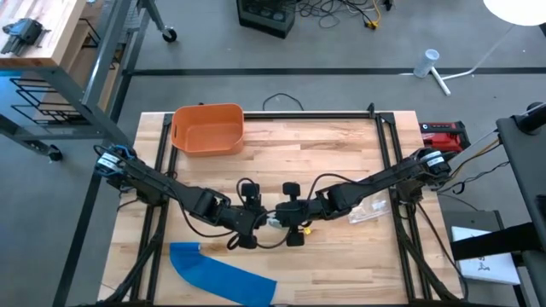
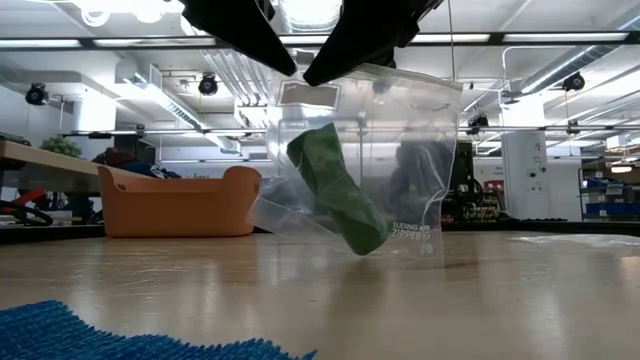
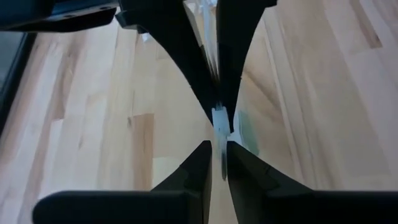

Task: Roll bandage
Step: Close the transparent zip bag

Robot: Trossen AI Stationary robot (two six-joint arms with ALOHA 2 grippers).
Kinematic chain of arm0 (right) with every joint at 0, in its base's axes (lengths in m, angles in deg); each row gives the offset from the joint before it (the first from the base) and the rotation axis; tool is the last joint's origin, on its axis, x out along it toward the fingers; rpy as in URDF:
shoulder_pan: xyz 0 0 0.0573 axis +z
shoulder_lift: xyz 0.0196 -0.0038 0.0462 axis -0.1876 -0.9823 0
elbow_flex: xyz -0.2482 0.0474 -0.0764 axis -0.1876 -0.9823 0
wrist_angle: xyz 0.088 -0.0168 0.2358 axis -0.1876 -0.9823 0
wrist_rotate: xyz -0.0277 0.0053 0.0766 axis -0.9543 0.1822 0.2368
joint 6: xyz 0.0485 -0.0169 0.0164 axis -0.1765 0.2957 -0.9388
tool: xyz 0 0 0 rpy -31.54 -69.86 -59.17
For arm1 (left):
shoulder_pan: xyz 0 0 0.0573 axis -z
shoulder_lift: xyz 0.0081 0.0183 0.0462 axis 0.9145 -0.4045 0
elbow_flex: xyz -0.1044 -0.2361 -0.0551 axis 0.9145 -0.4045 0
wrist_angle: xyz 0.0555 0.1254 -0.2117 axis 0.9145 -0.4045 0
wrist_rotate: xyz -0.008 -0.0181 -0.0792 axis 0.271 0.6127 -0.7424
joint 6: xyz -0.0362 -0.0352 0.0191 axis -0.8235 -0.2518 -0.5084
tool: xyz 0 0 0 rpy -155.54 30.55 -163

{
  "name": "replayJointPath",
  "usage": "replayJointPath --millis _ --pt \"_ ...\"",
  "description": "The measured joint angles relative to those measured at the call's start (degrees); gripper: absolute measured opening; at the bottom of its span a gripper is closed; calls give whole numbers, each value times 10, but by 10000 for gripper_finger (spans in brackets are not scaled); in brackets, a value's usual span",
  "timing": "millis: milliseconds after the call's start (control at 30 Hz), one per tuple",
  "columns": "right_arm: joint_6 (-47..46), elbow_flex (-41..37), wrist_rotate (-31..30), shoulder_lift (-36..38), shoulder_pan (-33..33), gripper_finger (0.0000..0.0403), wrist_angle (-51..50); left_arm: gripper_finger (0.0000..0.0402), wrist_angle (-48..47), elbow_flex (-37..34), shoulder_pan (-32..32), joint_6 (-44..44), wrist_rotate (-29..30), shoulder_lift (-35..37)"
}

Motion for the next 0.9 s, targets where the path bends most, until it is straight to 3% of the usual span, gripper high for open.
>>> replayJointPath --millis 200,467,900 --pt "0 0 0 0 0 0 0 48 0 0 0 -19 -6 -1" --pt "0 0 0 0 0 0 0 95 1 0 0 -30 -6 -3" --pt "0 0 0 0 0 0 0 125 8 2 0 18 -7 -10"
